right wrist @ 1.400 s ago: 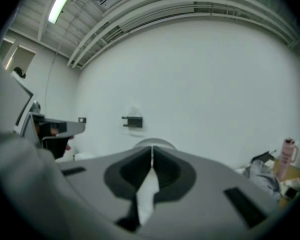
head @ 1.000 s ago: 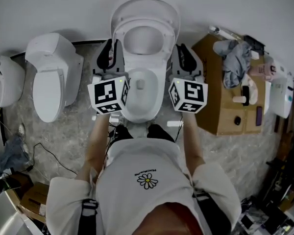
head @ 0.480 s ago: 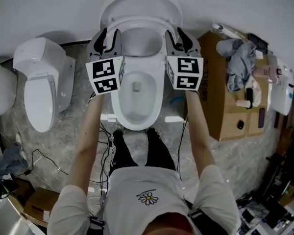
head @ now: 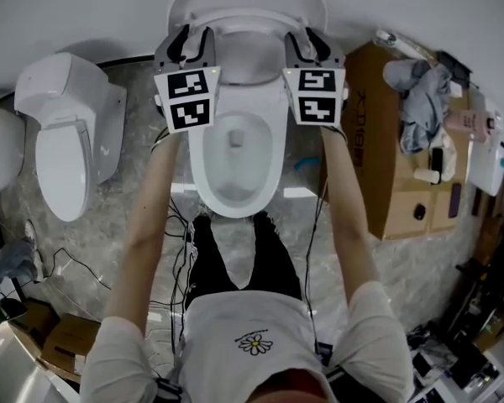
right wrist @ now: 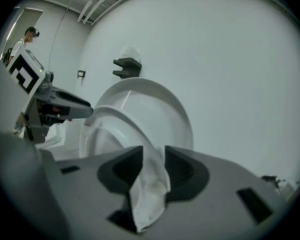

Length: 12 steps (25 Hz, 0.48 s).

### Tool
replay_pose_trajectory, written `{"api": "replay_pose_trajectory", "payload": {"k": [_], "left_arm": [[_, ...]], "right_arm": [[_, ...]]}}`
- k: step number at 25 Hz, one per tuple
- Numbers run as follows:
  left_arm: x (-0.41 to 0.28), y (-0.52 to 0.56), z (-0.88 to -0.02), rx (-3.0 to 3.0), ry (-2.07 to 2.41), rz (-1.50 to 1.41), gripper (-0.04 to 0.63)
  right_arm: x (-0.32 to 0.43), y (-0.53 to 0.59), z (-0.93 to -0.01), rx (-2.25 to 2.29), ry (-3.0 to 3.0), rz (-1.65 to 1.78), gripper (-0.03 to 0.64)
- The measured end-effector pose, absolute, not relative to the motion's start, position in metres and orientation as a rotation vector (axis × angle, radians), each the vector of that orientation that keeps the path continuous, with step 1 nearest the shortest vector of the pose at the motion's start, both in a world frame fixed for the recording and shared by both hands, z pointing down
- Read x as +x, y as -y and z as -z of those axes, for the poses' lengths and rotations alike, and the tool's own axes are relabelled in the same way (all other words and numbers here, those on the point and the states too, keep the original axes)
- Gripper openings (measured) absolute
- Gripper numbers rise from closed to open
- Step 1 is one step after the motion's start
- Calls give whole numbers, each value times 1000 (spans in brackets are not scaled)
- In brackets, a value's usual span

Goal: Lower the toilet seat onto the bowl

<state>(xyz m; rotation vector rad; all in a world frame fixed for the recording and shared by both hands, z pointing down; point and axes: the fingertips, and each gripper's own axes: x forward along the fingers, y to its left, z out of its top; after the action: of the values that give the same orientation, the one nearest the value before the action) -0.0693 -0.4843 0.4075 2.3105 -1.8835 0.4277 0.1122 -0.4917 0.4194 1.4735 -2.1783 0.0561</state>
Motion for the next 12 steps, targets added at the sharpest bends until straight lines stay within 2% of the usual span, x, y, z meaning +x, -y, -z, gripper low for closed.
{"api": "replay_pose_trajectory", "payload": {"k": [8, 12], "left_arm": [[-75, 491, -417, 2283, 1888, -447, 144], [-79, 493, -417, 2283, 1913, -469, 112]], "right_arm": [[119, 500, -430, 1513, 2145, -64, 138], [122, 504, -429, 1538, 2120, -46, 122]]}}
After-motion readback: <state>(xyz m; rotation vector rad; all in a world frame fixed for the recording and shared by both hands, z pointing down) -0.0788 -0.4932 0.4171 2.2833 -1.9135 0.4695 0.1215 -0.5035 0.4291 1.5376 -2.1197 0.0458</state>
